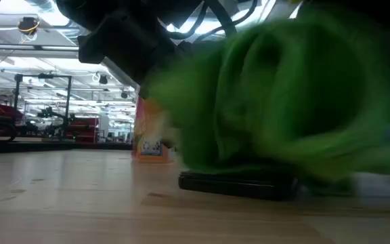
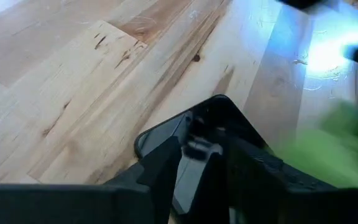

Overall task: Apply microfiber cloth
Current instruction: Wipe the front of the black cellphone using the green microfiber cloth

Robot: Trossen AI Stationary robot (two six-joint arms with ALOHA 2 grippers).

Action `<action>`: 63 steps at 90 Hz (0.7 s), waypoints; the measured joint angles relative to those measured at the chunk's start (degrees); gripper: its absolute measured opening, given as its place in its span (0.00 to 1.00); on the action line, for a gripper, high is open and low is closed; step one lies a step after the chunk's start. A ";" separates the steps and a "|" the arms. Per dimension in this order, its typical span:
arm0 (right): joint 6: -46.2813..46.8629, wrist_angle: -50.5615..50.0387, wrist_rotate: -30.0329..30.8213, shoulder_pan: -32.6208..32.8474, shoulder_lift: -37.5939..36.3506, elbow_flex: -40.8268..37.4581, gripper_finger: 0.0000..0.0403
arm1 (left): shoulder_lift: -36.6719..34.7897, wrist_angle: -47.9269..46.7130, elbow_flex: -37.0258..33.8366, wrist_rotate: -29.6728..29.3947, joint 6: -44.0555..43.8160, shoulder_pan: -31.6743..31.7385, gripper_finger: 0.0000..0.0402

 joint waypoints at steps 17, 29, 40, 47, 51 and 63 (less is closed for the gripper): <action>-1.52 -5.73 -4.16 0.55 -2.10 0.42 0.02 | 0.00 -0.30 0.00 -0.04 0.00 0.00 0.33; -2.41 -16.77 -0.59 0.52 -6.76 2.44 0.02 | -0.44 -0.45 0.02 0.14 0.04 0.00 0.33; -3.01 -28.22 5.87 0.46 -9.39 2.44 0.02 | -3.06 -2.21 -0.26 3.54 1.89 -0.10 0.33; -1.75 -33.38 8.54 0.43 -10.01 2.43 0.02 | -6.16 -4.79 -0.26 5.15 2.86 -0.81 0.33; -1.38 -35.13 10.72 0.46 -9.85 2.30 0.02 | -8.40 -7.43 0.31 5.86 3.04 -1.36 0.33; -0.83 -32.38 12.94 0.00 -9.64 -0.48 0.02 | -12.39 -20.10 0.55 6.45 0.79 -3.48 0.33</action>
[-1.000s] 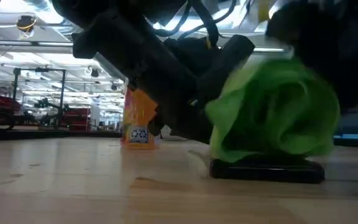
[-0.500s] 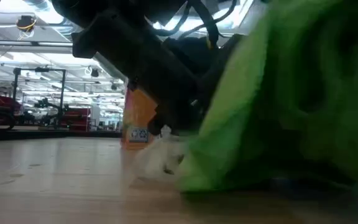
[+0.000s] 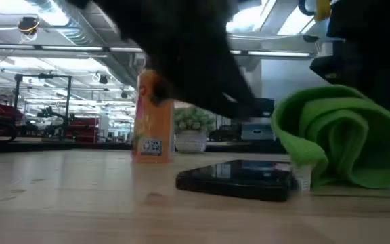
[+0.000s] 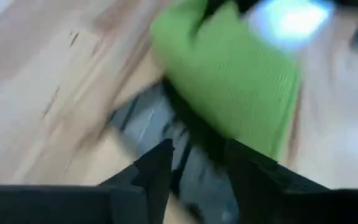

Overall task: Apply microfiber cloth
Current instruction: Wipe the front of the black cellphone using the green microfiber cloth

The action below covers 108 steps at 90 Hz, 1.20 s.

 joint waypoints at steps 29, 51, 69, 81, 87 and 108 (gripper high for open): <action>-0.49 12.21 4.05 -3.22 0.07 -5.10 0.02 | 4.27 2.27 -2.92 1.07 -6.65 -4.79 0.33; -5.08 16.24 4.26 -7.18 0.40 -4.81 0.02 | 9.64 18.66 -2.63 4.49 -5.16 -4.40 0.33; -5.73 6.90 2.89 -6.92 -6.43 -0.50 0.02 | 6.75 17.03 -2.91 7.85 -5.23 -3.45 0.33; -4.37 7.66 -1.76 -5.47 -10.92 0.19 0.02 | 1.77 14.98 -2.77 3.36 -1.76 -3.35 0.33; -4.12 8.49 -3.58 -4.39 -11.56 0.19 0.02 | 0.31 12.85 -2.67 -1.82 -0.15 -3.26 0.33; -6.70 17.92 -7.57 -1.33 -8.07 -2.15 0.02 | 1.45 12.70 -2.68 -7.45 2.54 0.55 0.33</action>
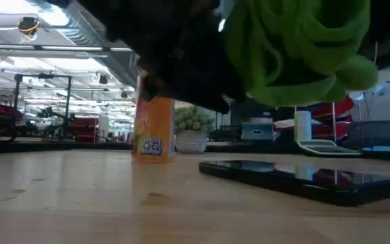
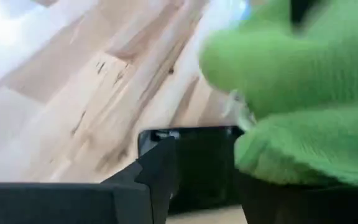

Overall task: Apply microfiber cloth
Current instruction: Wipe the front of the black cellphone using the green microfiber cloth

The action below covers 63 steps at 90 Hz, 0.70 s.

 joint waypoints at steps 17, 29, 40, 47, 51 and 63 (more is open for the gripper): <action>-1.74 5.61 -3.92 1.69 4.12 -0.61 0.02 | 2.01 1.33 -0.03 3.10 -1.24 3.05 0.33; -2.17 6.71 -3.53 2.62 6.41 -0.70 0.02 | 2.61 1.14 -0.05 4.14 -1.00 4.01 0.33; -4.62 12.32 0.42 1.95 9.32 -0.69 0.02 | 2.57 1.23 -0.06 4.12 0.40 4.48 0.33; -4.63 14.99 0.03 1.58 10.81 -0.61 0.02 | 2.59 0.73 -0.08 4.08 0.33 4.66 0.33; -4.32 15.24 -1.35 1.63 11.50 -0.61 0.02 | 3.00 1.13 -0.06 3.98 0.06 4.71 0.33; -1.63 13.30 -3.96 3.35 12.64 -0.65 0.02 | 4.87 1.40 -0.01 3.82 -0.64 4.70 0.33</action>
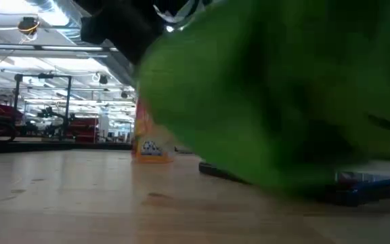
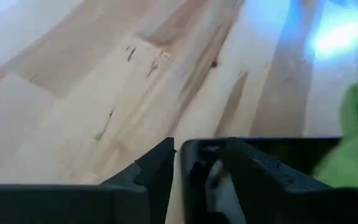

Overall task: Apply microfiber cloth
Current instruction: Wipe the front of the black cellphone using the green microfiber cloth

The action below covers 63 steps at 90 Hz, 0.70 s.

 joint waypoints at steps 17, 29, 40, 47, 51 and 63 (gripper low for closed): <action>1.68 -9.76 2.18 0.36 -0.13 0.04 0.02 | 3.33 0.79 0.22 1.99 -2.58 -0.04 0.33; 1.69 -16.74 2.47 0.37 -0.52 0.39 0.02 | 3.83 0.77 0.26 4.22 -4.20 -0.29 0.33; 1.48 -24.11 3.10 0.31 -2.01 0.38 0.02 | 3.63 0.85 0.22 4.46 -5.01 -0.94 0.33; 1.64 -27.14 4.71 0.31 -3.56 0.27 0.02 | 3.63 0.90 0.18 4.83 -5.52 -1.09 0.33; 1.80 -28.08 5.31 0.31 -4.70 0.19 0.02 | 3.65 1.41 0.11 5.38 -5.46 -1.07 0.33; 2.88 -29.89 7.12 0.31 -8.48 0.69 0.02 | 3.81 4.59 -0.06 6.47 -5.22 -1.06 0.33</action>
